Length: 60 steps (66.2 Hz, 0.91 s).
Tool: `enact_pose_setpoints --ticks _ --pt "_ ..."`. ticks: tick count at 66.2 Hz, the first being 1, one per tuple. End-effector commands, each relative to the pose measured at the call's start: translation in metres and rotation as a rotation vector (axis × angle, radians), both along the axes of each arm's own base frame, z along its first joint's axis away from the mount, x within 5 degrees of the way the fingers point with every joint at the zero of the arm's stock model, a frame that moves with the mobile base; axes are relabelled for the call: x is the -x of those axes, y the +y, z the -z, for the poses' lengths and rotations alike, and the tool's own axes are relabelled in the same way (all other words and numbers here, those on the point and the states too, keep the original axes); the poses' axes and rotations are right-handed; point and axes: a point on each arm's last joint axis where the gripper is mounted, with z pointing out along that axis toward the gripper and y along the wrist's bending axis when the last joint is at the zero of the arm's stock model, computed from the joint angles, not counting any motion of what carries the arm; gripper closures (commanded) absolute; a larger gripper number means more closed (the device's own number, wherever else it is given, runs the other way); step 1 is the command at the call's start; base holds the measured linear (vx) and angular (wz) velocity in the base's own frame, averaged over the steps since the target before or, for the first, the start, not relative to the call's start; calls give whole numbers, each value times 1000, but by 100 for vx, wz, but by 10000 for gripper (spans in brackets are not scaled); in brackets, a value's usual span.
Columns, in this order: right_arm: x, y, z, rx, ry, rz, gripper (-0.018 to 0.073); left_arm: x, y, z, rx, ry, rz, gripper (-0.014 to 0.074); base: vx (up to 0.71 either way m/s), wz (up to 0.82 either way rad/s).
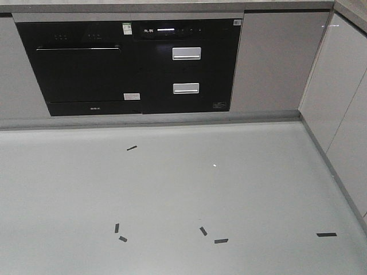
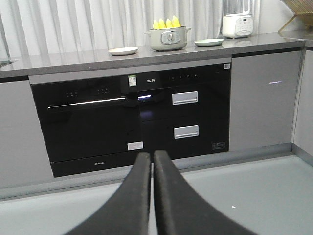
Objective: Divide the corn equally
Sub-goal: 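Drive the base forward to the counter with the pot and plates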
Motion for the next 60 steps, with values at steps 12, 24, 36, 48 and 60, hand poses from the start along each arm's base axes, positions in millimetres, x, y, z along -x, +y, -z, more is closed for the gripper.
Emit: enact_pose_setpoints --ticks 12,24,36,48,60 --pt "1 0 -4 2 -67 7 570 1 -1 -3 28 -80 10 603 4 3" --pt "1 0 -4 2 -67 7 570 1 -1 -3 28 -80 10 603 8 5" --pt "1 0 -4 2 -67 7 570 1 -1 -3 28 -80 10 603 12 5" --pt "1 0 -4 2 -67 7 570 1 -1 -3 28 -80 10 603 15 7" --pt "1 0 -4 2 -67 7 570 1 -1 -3 28 -80 10 603 14 9"
